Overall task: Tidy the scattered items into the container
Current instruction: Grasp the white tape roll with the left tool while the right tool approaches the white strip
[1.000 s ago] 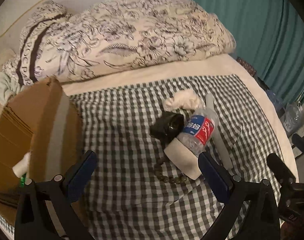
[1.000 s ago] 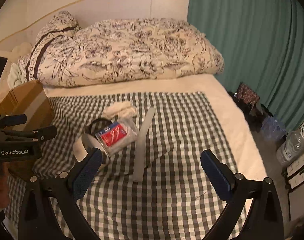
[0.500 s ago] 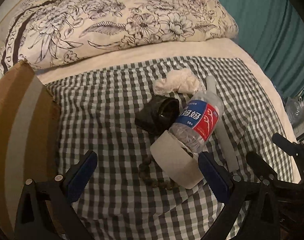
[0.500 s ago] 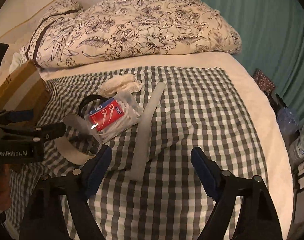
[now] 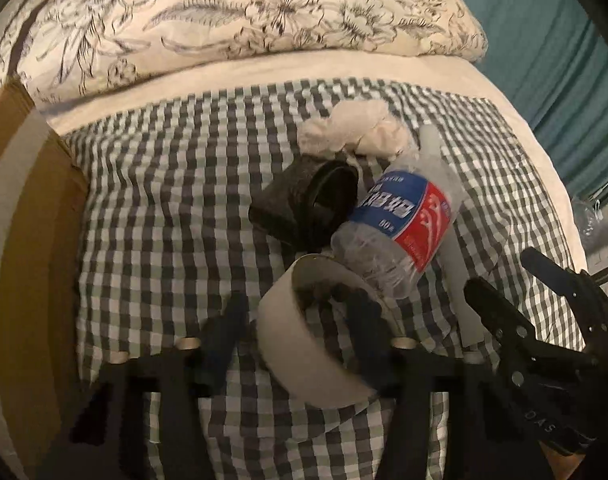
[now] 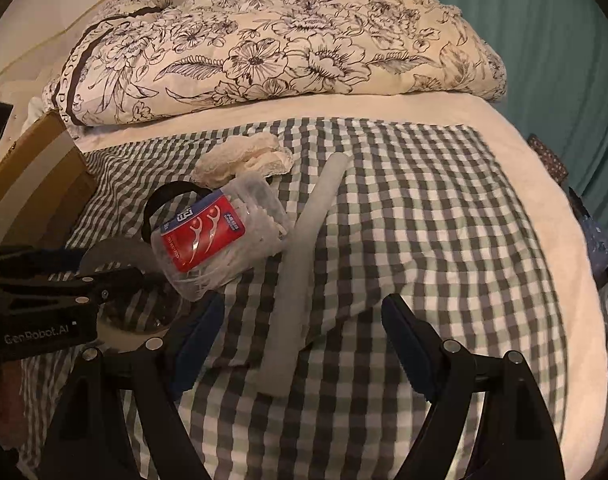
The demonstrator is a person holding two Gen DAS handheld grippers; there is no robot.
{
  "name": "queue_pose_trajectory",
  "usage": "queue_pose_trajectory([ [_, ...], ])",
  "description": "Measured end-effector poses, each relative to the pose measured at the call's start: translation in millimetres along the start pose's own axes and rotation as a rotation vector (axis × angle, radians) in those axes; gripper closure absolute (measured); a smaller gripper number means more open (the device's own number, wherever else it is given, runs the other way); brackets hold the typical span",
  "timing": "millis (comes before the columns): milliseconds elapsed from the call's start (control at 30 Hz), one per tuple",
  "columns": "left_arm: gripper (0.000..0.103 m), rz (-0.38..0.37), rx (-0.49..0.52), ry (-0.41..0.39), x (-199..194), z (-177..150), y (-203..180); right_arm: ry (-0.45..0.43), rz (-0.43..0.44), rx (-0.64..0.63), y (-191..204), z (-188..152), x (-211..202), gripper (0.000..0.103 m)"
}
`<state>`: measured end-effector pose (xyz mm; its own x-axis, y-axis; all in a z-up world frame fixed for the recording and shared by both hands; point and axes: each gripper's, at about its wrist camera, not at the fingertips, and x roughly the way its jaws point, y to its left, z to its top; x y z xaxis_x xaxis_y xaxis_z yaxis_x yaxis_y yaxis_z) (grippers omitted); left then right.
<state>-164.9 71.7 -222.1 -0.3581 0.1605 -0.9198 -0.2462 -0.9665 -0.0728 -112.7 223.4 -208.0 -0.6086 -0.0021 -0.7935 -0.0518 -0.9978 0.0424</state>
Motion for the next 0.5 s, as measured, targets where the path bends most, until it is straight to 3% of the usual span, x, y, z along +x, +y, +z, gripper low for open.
queue_pose_trajectory([
  [167,0.091,0.018,-0.022,0.028,7.3,-0.5,13.1,0.018,0.017,-0.014,6.3,4.4,16.7,0.022],
  [333,0.097,0.026,-0.017,0.022,3.8,-1.9,18.8,0.017,0.018,-0.01,8.5,10.7,27.0,0.022],
  [500,0.097,0.039,0.001,0.008,-0.6,-0.7,17.8,0.033,-0.009,0.009,1.0,14.7,35.4,0.022],
])
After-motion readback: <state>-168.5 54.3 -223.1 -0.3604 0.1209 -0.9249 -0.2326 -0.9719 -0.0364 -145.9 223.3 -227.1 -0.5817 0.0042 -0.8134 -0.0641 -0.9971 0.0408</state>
